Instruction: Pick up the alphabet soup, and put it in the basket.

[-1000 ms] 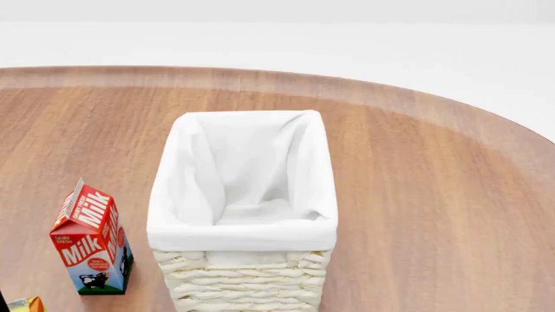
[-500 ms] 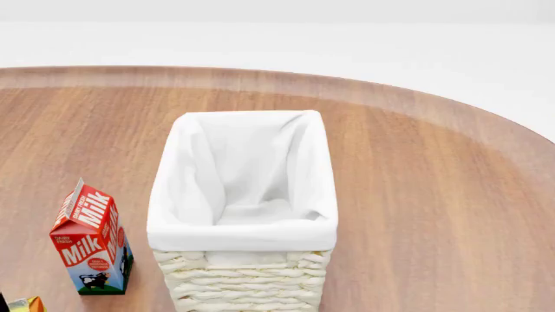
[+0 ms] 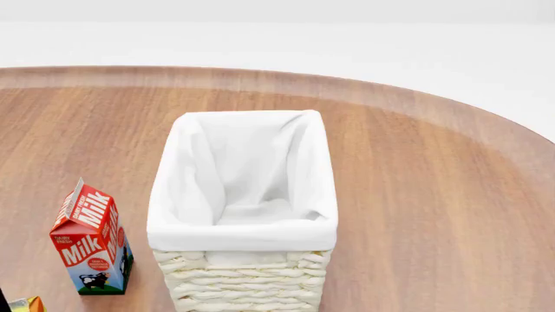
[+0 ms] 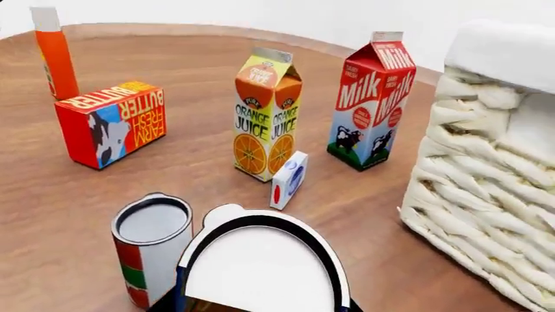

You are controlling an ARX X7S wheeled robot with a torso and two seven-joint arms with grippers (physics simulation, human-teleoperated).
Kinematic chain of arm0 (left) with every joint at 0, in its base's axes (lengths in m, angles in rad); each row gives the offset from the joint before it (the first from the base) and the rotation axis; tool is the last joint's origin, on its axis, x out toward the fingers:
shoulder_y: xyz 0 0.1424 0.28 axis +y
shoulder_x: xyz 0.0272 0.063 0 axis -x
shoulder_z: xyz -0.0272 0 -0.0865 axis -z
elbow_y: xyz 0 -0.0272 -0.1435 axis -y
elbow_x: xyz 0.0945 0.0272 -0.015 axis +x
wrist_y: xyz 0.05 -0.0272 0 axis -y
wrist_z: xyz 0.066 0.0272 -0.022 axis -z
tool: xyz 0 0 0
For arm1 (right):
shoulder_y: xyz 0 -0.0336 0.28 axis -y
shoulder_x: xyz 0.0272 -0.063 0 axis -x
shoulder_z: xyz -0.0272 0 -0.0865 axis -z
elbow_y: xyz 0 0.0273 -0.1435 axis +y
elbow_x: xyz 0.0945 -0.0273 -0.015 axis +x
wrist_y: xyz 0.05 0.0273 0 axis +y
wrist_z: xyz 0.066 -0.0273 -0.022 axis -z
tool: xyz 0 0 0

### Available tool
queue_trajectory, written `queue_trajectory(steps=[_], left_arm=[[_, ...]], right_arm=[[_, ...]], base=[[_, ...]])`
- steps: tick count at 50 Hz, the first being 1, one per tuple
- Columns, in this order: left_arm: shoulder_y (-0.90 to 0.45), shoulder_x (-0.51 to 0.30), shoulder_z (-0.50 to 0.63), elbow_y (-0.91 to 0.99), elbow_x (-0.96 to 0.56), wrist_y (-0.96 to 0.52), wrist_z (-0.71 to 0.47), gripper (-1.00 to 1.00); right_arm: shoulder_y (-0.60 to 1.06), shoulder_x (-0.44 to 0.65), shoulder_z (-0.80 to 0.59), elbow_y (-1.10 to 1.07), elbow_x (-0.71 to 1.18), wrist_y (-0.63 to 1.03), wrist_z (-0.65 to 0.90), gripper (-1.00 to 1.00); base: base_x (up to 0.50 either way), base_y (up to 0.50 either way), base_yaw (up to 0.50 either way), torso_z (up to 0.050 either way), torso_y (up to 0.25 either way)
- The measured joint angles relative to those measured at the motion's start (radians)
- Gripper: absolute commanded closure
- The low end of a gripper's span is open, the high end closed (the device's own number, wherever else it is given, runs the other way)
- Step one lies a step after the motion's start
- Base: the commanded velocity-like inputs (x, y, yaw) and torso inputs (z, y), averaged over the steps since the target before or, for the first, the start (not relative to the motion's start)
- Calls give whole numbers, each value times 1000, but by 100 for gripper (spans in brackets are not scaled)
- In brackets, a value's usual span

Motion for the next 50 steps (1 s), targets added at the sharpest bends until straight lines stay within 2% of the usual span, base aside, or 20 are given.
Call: queue_trajectory(steps=[17,38,50], left_arm=[[0,-2,2,-1,1,2,-5,-100],[-11,-3,9,-11,5,-6,-8,-100],[-16,-4,10,-17,3,-6,-12,-100]], right_arm=[[-110,68,67,-146,80,-133,41,100],[-158,92,110,-210,155,-232,58,100],[-190,148,177,-366,178,-182,152,100]], base=[[0,0,0,0,1],[0,0,0,0,0],[0,0,0,0,0]])
